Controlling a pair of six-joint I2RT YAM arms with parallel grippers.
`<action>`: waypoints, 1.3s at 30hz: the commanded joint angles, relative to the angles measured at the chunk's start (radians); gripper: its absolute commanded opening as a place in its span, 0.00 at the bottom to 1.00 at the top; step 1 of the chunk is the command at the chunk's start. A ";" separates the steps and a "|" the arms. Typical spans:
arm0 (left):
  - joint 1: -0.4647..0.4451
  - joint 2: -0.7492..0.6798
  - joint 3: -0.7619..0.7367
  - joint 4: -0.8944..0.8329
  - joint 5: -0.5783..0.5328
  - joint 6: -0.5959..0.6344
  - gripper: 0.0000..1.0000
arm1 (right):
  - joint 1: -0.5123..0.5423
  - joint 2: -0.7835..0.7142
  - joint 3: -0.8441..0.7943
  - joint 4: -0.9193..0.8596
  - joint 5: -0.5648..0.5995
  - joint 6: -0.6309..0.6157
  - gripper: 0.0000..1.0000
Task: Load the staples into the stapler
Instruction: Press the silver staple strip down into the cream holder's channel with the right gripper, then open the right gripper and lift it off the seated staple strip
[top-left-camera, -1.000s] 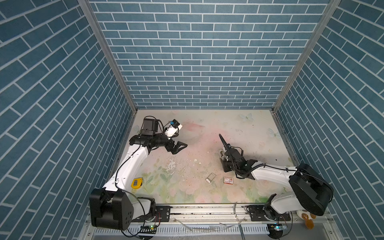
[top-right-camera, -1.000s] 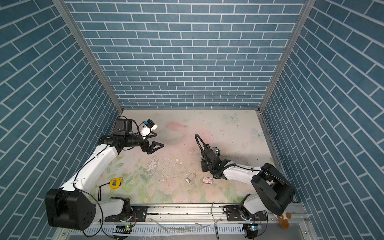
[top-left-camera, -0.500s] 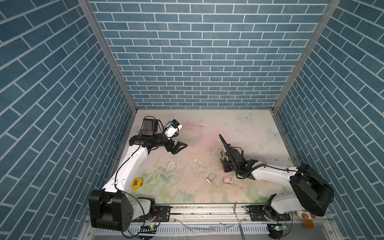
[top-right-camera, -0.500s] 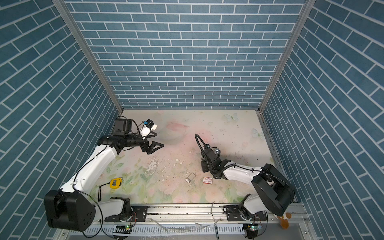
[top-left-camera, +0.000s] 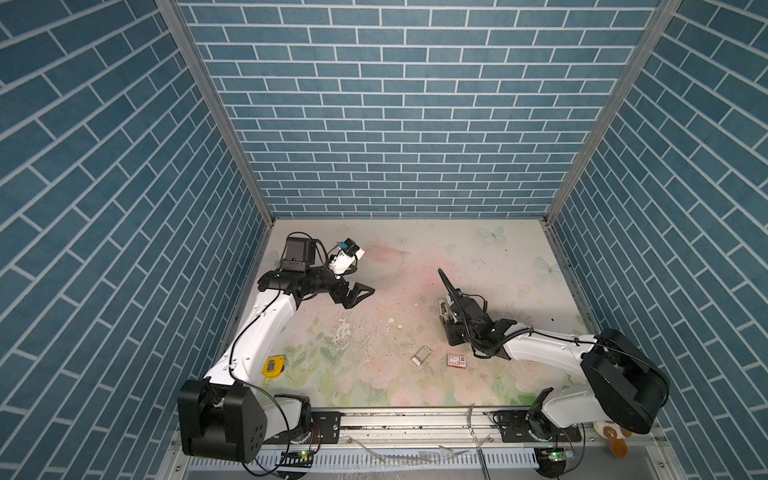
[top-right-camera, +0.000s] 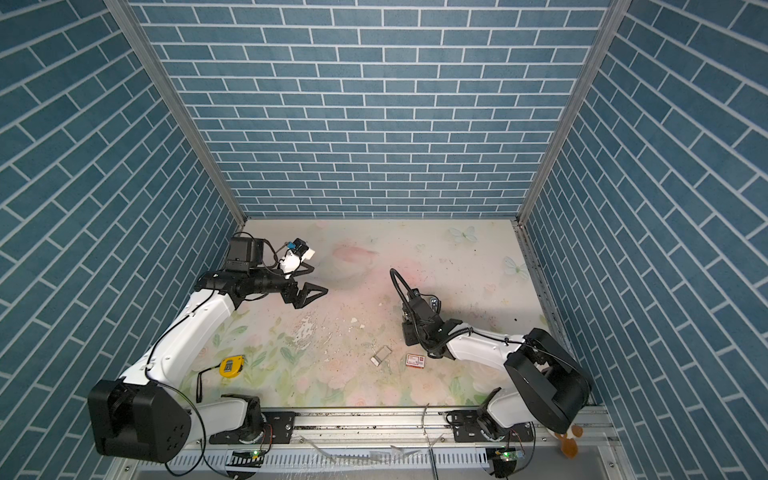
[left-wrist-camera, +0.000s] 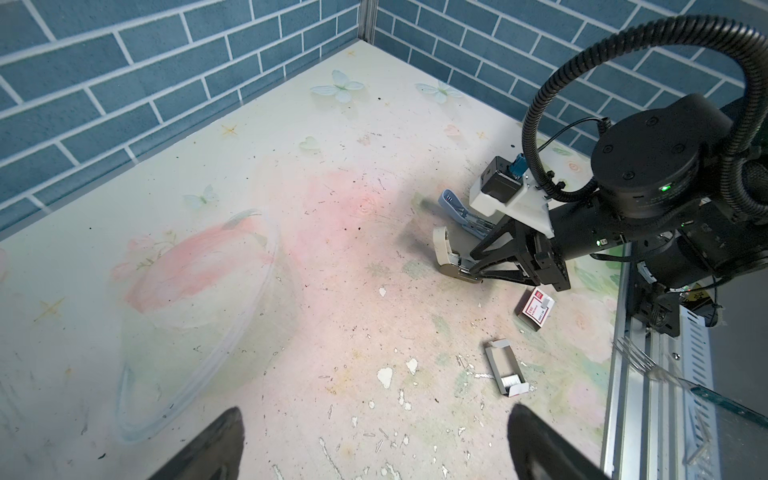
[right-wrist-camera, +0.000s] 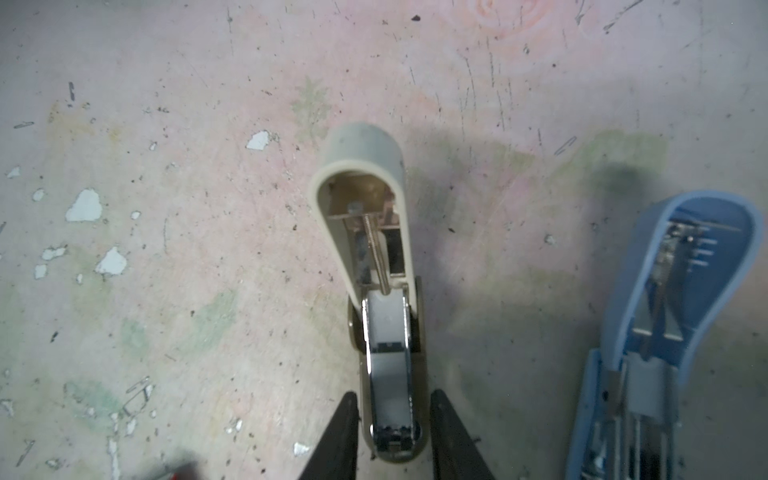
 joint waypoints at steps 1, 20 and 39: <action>-0.003 -0.015 -0.002 -0.009 0.011 0.002 1.00 | -0.003 -0.033 0.009 -0.025 -0.004 -0.012 0.32; -0.005 0.003 0.007 -0.012 0.006 0.005 1.00 | -0.047 0.002 0.150 -0.169 0.021 -0.035 0.34; -0.005 0.000 -0.002 -0.007 0.004 0.005 1.00 | -0.071 0.112 0.190 -0.163 -0.024 -0.050 0.35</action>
